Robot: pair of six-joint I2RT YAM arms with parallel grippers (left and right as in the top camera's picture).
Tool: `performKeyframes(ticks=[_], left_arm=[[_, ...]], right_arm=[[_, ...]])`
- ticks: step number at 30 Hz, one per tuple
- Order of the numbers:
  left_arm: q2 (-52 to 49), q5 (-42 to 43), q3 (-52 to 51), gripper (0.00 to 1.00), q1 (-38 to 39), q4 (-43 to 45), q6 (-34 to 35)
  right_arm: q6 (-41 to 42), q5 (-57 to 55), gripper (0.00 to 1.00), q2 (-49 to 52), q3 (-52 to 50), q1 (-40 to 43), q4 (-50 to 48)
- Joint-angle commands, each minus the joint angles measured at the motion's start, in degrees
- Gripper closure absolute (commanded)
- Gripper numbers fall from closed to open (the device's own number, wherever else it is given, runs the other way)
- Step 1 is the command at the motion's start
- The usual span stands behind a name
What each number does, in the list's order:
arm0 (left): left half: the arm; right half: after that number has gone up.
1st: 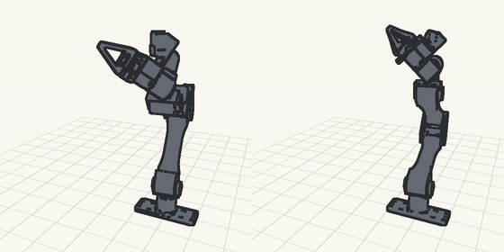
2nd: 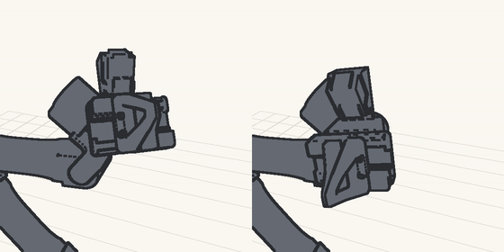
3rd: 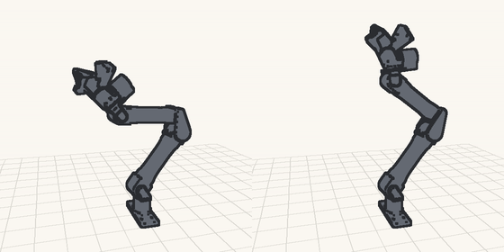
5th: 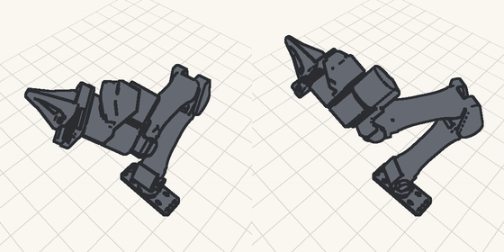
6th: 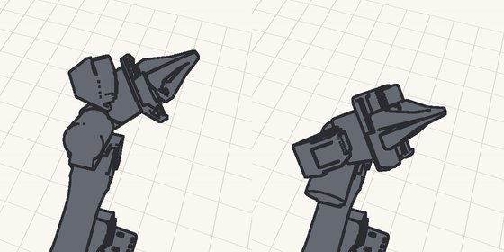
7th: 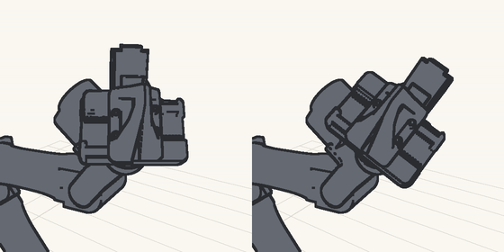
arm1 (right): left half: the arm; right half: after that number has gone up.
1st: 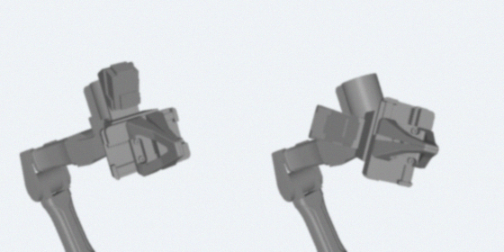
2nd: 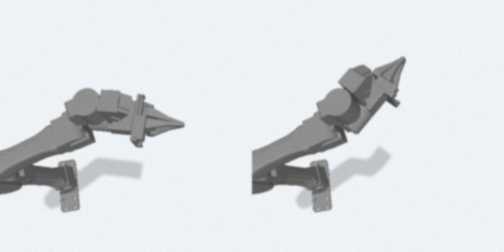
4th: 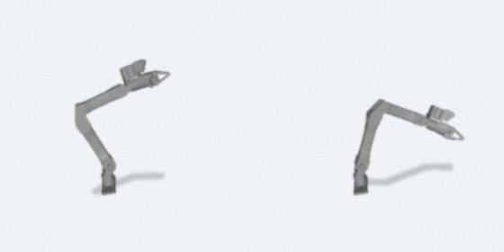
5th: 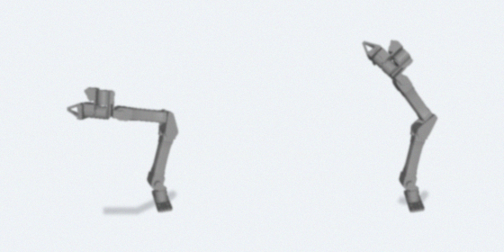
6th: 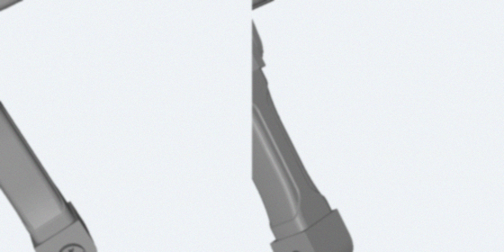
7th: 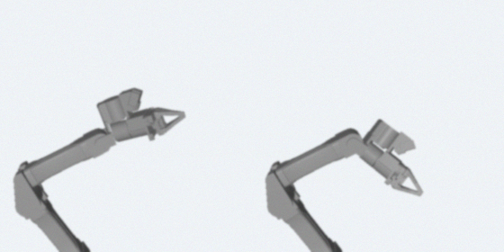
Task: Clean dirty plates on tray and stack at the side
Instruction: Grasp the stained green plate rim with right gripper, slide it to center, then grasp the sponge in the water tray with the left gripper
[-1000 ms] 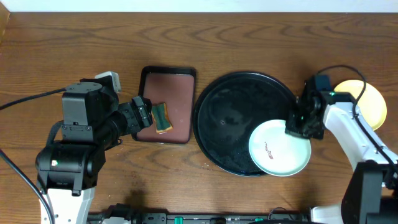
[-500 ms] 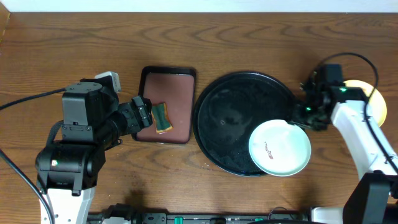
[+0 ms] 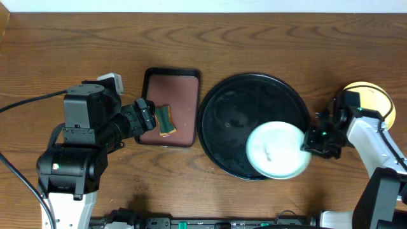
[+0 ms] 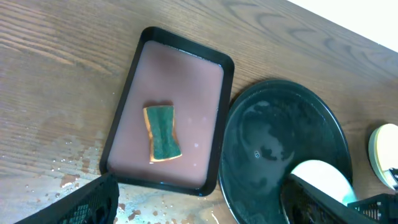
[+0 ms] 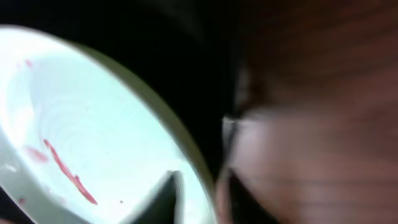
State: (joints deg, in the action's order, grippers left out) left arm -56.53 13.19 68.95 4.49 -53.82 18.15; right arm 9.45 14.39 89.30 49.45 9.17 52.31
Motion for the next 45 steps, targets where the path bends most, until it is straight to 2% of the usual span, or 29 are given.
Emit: performKeyframes(ticks=[1,5,8,12,16,17,19,20,21,25,26,27,29,36,42,45], left_arm=[[-0.07,0.09,1.42,0.16,-0.31,-0.15,-0.13],[-0.07,0.09,1.42,0.16,-0.31,-0.15,-0.13],[-0.07,0.09,1.42,0.16,-0.31,-0.15,-0.13],[-0.07,0.09,1.42,0.16,-0.31,-0.15,-0.13],[-0.07,0.09,1.42,0.16,-0.31,-0.15,-0.13],[-0.07,0.09,1.42,0.16,-0.31,-0.15,-0.13],[-0.07,0.09,1.42,0.16,-0.31,-0.15,-0.13],[-0.07,0.07,1.42,0.16,-0.31,-0.15,-0.13],[-0.07,0.09,1.42,0.16,-0.31,-0.15,-0.13],[-0.07,0.09,1.42,0.16,-0.31,-0.15,-0.13],[-0.07,0.09,1.42,0.16,-0.31,-0.15,-0.13],[-0.07,0.09,1.42,0.16,-0.31,-0.15,-0.13],[-0.07,0.09,1.42,0.16,-0.31,-0.15,-0.13],[-0.07,0.09,1.42,0.16,-0.31,-0.15,-0.13],[-0.07,0.09,1.42,0.16,-0.31,-0.15,-0.13],[-0.07,-0.57,1.42,0.16,-0.31,-0.11,-0.13]], right_arm=[[-1.84,7.28,0.99,-0.59,0.44,-2.71,-1.86],[-0.85,11.45,0.99,-0.59,2.62,-3.82,-4.26],[2.91,11.56,0.99,-0.59,3.67,-4.20,-9.70],[3.37,11.37,0.99,-0.52,3.67,-5.60,-17.07],[3.37,3.78,0.99,-0.55,3.76,-7.17,-17.88],[3.34,1.42,0.95,-0.55,3.80,-7.15,-16.81],[2.67,-2.16,0.72,-0.55,3.80,-6.78,-14.75],[1.92,-3.10,0.64,-0.55,3.80,-6.56,-14.01],[1.27,-3.52,0.64,-0.55,3.80,-6.32,-13.46],[-1.86,1.25,0.75,-0.55,3.78,-6.36,-12.92],[-1.88,2.34,0.75,-0.52,3.78,-6.58,-12.31],[-2.27,2.54,0.72,-0.52,3.74,-6.99,-11.54],[-3.10,0.44,0.60,-0.50,3.65,-7.76,-11.65],[-2.64,-3.32,0.52,2.54,3.56,-8.41,-23.08],[-1.90,2.69,0.59,10.08,3.58,-8.13,-26.91],[-2.23,5.22,0.70,13.00,3.58,-8.13,-27.21]])
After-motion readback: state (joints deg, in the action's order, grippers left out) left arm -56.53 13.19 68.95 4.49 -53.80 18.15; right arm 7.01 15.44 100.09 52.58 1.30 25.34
